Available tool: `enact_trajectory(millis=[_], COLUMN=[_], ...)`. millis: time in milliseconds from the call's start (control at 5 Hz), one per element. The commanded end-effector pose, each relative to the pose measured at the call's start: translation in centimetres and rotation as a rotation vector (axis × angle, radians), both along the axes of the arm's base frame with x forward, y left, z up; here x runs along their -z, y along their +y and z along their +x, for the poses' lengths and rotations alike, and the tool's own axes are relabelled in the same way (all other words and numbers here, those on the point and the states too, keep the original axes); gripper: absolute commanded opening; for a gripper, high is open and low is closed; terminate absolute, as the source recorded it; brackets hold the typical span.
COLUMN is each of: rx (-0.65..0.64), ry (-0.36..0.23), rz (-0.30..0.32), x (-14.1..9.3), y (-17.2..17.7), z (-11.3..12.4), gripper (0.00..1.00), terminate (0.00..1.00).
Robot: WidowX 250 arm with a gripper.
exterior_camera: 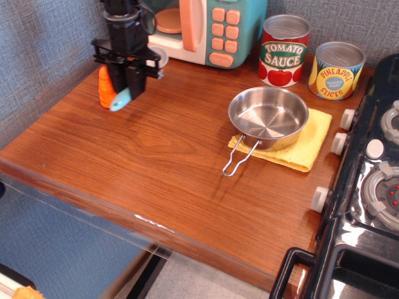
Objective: Move the spoon closer to the carrot.
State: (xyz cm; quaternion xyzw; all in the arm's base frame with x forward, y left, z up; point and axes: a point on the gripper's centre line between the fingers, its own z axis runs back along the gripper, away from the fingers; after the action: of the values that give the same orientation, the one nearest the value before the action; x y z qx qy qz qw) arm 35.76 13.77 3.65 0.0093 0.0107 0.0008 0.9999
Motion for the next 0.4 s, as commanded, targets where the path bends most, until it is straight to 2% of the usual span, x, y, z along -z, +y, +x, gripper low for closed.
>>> enact_trajectory(millis=[0,200], rx=[0.141,0.166], ry=[0.009,0.021], rz=[-0.001,-0.010], x=[0.64,1.44], y=[-1.90,-2.36], z=[1.59,1.73], gripper=[0.00,0.00], terminate=[0.00,0.00])
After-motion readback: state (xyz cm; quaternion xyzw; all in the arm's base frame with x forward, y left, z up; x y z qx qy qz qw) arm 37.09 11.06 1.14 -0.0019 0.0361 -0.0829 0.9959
